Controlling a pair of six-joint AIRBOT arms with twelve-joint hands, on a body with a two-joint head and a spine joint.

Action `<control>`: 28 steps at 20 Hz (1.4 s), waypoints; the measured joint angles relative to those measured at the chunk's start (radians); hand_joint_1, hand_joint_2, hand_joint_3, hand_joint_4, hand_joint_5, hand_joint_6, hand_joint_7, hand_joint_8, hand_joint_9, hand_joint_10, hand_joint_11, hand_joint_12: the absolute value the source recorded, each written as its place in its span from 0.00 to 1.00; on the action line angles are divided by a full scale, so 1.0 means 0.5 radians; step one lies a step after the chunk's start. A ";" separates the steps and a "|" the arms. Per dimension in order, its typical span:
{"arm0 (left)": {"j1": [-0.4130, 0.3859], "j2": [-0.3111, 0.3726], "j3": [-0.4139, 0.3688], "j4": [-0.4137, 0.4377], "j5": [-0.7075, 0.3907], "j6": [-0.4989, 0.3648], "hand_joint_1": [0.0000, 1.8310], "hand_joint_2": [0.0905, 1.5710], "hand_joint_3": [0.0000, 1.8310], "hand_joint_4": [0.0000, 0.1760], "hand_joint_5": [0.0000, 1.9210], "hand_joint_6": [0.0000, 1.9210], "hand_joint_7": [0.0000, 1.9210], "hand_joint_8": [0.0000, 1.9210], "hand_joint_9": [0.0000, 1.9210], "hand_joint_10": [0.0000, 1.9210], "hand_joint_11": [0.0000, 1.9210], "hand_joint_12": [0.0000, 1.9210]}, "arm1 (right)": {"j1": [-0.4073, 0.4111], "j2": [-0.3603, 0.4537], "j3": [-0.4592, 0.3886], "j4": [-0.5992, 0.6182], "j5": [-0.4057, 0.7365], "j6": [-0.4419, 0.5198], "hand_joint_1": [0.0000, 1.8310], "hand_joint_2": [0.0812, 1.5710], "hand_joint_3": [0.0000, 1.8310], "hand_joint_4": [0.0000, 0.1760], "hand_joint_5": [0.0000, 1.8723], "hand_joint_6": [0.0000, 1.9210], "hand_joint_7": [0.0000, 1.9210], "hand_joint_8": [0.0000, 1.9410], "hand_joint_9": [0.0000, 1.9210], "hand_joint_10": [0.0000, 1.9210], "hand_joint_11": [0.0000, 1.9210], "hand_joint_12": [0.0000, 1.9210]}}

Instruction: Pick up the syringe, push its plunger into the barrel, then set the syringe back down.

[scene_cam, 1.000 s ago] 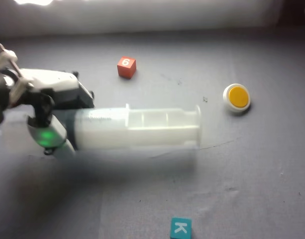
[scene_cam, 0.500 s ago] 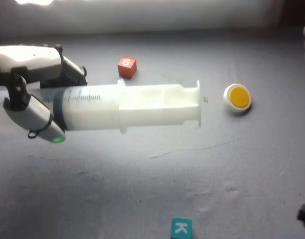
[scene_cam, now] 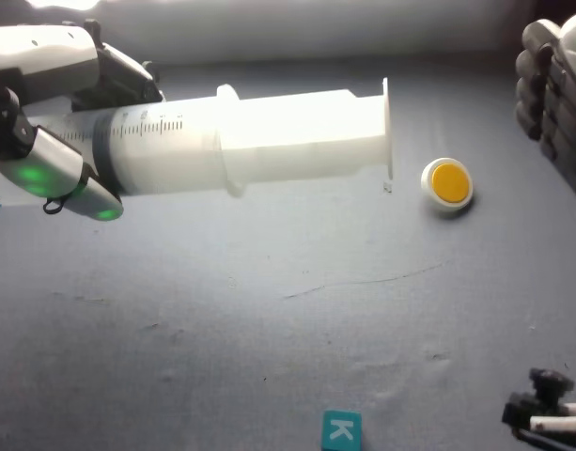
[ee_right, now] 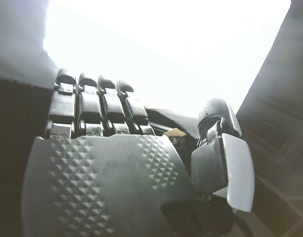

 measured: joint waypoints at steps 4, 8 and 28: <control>-0.101 0.013 -0.004 -0.017 0.008 0.001 0.75 0.70 0.00 0.00 0.49 0.59 0.51 0.45 0.45 0.65 0.34 0.63 | 0.092 -0.127 0.105 0.015 -0.043 -0.031 0.00 0.66 0.00 0.00 0.00 0.00 0.00 0.00 0.00 0.00 0.00 0.00; -0.121 0.016 -0.004 -0.033 -0.002 0.002 0.74 0.70 0.00 0.00 0.48 0.61 0.50 0.45 0.44 0.65 0.33 0.64 | 0.153 -0.264 0.206 0.029 -0.070 -0.113 0.00 0.67 0.00 0.00 0.00 0.00 0.00 0.00 0.00 0.00 0.00 0.00; -0.186 0.027 -0.027 -0.052 0.043 0.005 0.75 0.70 0.00 0.00 0.45 0.63 0.51 0.48 0.45 0.65 0.32 0.66 | 0.417 -0.584 0.486 -0.074 -0.114 -0.438 0.00 0.67 0.00 0.00 0.00 0.00 0.00 0.00 0.00 0.00 0.00 0.00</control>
